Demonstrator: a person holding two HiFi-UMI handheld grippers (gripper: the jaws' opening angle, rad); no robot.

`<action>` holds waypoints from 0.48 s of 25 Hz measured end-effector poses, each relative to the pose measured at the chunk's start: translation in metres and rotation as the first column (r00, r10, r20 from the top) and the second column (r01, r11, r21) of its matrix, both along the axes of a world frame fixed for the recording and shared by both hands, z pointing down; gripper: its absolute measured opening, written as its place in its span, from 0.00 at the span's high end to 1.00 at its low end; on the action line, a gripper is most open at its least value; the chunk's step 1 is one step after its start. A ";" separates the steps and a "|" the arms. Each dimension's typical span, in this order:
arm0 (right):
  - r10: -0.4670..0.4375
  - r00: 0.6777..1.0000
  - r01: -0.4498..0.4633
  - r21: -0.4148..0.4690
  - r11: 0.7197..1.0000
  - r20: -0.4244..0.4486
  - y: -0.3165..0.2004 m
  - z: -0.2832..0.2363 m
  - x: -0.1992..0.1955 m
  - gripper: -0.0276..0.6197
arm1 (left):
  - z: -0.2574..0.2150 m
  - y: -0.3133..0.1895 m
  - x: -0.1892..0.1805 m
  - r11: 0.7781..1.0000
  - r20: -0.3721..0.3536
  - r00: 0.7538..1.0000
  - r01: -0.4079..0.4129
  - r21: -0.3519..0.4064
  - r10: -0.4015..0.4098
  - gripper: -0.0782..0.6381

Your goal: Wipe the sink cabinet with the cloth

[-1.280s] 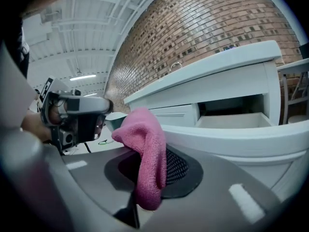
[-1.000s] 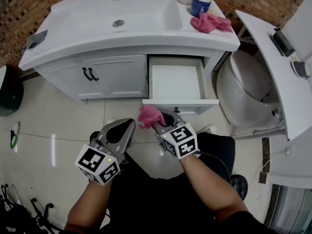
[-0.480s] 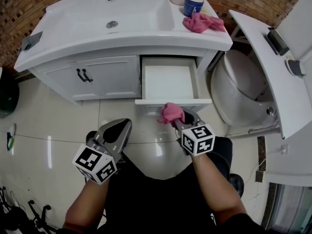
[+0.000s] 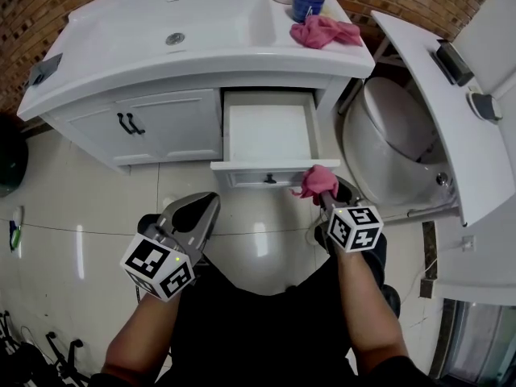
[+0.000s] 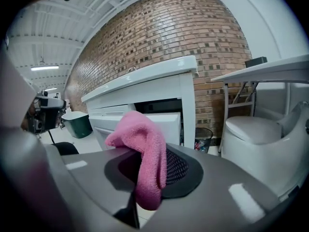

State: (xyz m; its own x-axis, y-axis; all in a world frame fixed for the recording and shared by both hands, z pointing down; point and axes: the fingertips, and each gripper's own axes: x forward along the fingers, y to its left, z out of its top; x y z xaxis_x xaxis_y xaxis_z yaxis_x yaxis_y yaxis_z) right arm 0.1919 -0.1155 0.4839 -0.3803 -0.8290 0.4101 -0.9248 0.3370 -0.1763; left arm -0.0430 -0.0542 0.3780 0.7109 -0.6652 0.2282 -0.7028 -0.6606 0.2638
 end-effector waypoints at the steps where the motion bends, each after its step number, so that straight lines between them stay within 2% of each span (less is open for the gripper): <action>1: 0.012 1.000 -0.012 0.001 1.000 -0.001 0.000 0.000 0.007 0.84 | 0.000 0.000 0.003 1.000 0.000 1.000 -0.005 0.001 0.005 0.88; 8: 0.107 0.994 -0.107 -0.006 0.994 -0.025 0.006 -0.002 0.042 0.84 | -0.001 -0.002 0.013 1.000 -0.008 1.000 -0.013 0.013 0.013 0.88; 10: 0.119 0.993 -0.119 0.002 0.993 -0.010 0.011 -0.007 0.038 0.84 | -0.001 -0.004 0.013 1.000 -0.012 1.000 -0.013 0.013 0.013 0.88; 12: 0.092 0.995 -0.093 0.006 0.996 0.027 0.017 -0.010 0.016 0.84 | 0.000 -0.005 0.012 1.000 -0.014 1.000 -0.011 0.013 0.011 0.88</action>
